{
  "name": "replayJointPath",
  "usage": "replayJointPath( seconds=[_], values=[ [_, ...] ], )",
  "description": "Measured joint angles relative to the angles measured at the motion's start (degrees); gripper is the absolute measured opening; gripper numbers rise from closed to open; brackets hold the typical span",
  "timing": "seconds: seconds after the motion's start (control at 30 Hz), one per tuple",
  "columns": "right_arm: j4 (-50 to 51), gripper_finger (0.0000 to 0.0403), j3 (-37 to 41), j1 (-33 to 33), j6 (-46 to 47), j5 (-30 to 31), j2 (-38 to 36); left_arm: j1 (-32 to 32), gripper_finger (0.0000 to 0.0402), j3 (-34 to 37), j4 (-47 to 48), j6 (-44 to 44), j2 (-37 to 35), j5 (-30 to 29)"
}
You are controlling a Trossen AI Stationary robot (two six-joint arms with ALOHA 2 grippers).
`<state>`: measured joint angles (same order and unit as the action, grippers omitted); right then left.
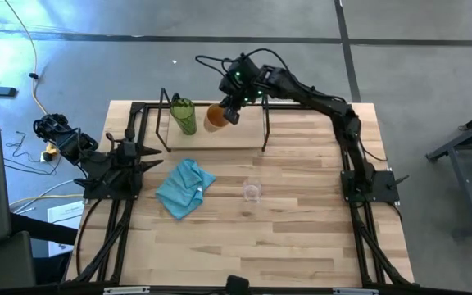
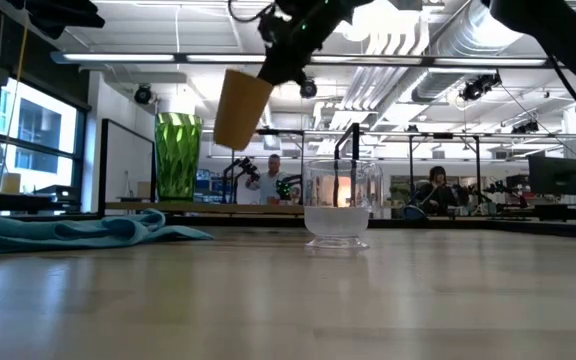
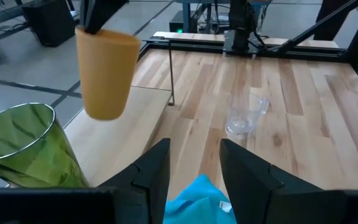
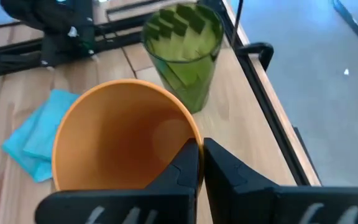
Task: Stack small to large cups/mugs on shelf
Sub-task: Put the yellow cup on the shelf
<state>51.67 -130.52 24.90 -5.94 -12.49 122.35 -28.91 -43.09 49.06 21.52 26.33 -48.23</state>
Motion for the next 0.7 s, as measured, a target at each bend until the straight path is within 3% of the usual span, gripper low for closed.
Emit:
replayJointPath(
  seconds=[0.3,0.7],
  values=[
    [-1.75,0.0,0.0,2.28,2.75,0.35,5.12,0.0,0.0129,0.0,0.06,0.83,0.0,0.03],
    [-4.57,0.0,0.0,4.69,6.05,0.36,5.83,0.0,0.0129,0.0,0.66,1.01,0.0,-0.44]
  ],
)
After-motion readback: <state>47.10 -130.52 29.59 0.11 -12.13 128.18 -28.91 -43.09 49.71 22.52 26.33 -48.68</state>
